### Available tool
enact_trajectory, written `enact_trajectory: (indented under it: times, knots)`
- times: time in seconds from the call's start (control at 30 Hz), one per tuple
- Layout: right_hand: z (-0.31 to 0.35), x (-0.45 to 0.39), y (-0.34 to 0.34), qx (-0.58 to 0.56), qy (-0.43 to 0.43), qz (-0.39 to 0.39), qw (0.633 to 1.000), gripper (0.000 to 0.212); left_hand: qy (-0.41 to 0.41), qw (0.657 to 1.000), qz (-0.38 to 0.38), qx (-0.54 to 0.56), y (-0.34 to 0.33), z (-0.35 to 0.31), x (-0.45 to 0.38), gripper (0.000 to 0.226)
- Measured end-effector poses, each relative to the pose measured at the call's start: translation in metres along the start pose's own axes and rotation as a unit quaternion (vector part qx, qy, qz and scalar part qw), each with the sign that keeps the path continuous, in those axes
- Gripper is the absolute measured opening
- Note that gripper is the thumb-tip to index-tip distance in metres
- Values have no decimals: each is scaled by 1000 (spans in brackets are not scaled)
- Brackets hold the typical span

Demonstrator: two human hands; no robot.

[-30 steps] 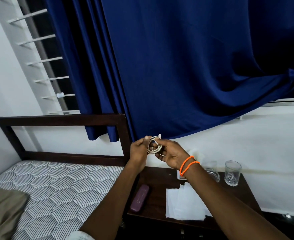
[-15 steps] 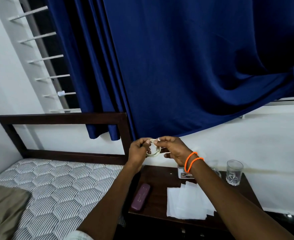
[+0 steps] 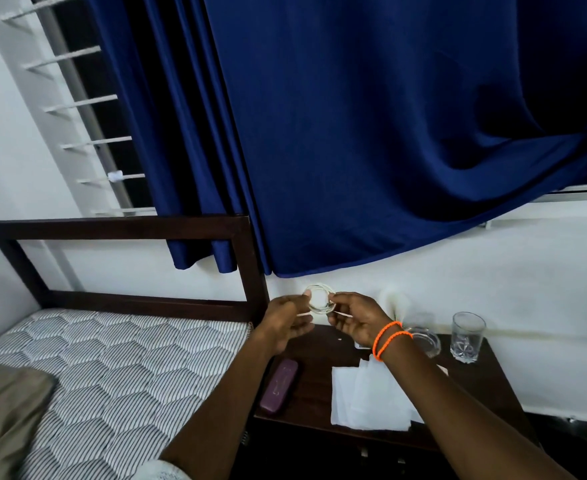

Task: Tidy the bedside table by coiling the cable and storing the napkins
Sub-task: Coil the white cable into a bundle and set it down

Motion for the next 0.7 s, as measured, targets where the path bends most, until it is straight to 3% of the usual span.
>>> enact_trajectory:
  times: [0.1, 0.2, 0.43, 0.7]
  knots:
    - [-16, -11, 5, 0, -20, 13, 1000, 10, -4, 999, -20, 49, 2, 18, -5, 18]
    - [-32, -20, 9, 29, -24, 19, 999, 16, -11, 996, -68, 48, 5, 30, -14, 19]
    - [-61, -54, 28, 122, -7, -77, 989, 36, 21, 994, -108, -18, 14, 60, -49, 10]
    - [-101, -117, 49, 179, 16, -158, 971, 24, 60, 978, -89, -177, 31, 102, -125, 18]
Point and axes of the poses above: each hand's wrist, its own x-axis away from the middle knuckle, its own y-axis out of the back of the hand, z = x × y, the point moved 3 cm from there along -x, towards the middle knuckle, and after that the axes turned 5 degrees about -x, right-handed, at the moved point
